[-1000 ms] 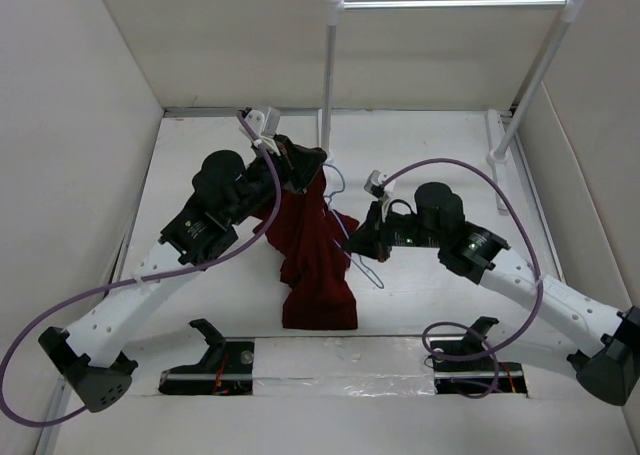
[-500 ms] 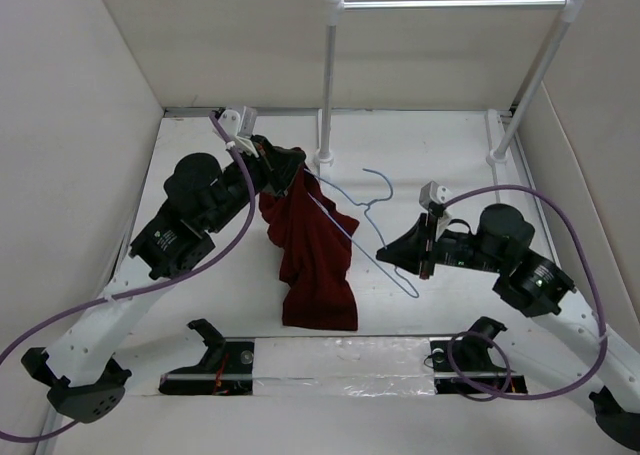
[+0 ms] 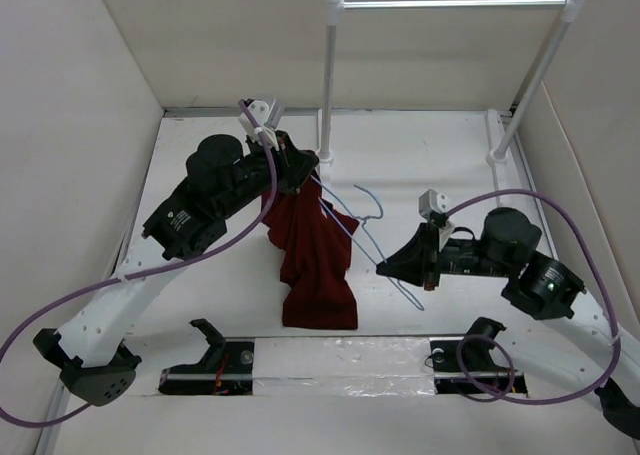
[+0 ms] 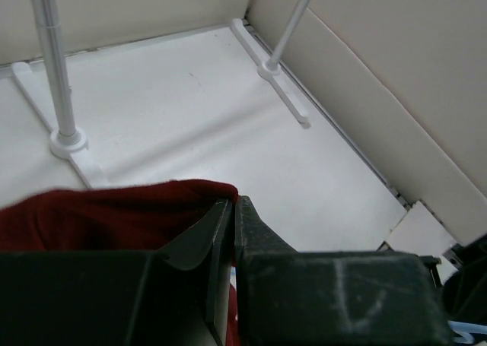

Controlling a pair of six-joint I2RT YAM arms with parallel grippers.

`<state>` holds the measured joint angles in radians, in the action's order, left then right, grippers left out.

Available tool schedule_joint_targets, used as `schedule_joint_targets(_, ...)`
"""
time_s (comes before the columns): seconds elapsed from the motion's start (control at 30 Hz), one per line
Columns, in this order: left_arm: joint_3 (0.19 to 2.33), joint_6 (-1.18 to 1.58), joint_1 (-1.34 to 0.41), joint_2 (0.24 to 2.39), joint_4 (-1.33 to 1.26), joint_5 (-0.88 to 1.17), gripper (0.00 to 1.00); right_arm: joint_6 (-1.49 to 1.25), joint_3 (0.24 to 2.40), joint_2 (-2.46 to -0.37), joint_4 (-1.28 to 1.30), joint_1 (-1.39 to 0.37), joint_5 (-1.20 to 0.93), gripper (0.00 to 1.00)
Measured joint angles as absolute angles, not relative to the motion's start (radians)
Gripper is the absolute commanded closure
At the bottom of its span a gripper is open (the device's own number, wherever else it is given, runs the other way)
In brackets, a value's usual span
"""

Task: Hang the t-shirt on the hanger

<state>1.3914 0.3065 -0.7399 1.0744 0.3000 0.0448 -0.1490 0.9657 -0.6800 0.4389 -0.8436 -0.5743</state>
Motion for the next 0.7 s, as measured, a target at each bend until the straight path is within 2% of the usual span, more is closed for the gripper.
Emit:
schedule_joint_targets(0.17,1.394,0.292,-0.738,1.094,0.302,0.148,1.00,-0.162,0.970,-0.851,0.297,-0.822,-0.657,1.00)
schedule_joint_targets(0.3,1.397,0.285,-0.739,1.098,0.311,0.236,1.00,-0.181,0.944,-0.958,0.188,-0.723,-0.715,1.00)
schedule_joint_targets(0.47,1.383,0.287,-0.739,1.064,0.295,0.294,1.00,-0.266,0.812,-0.929,-0.104,-0.602,-0.789,1.00)
schedule_joint_targets(0.7,1.295,0.311,-0.739,0.964,0.238,0.320,1.00,-0.363,0.788,-0.920,-0.353,-0.575,-0.807,1.00)
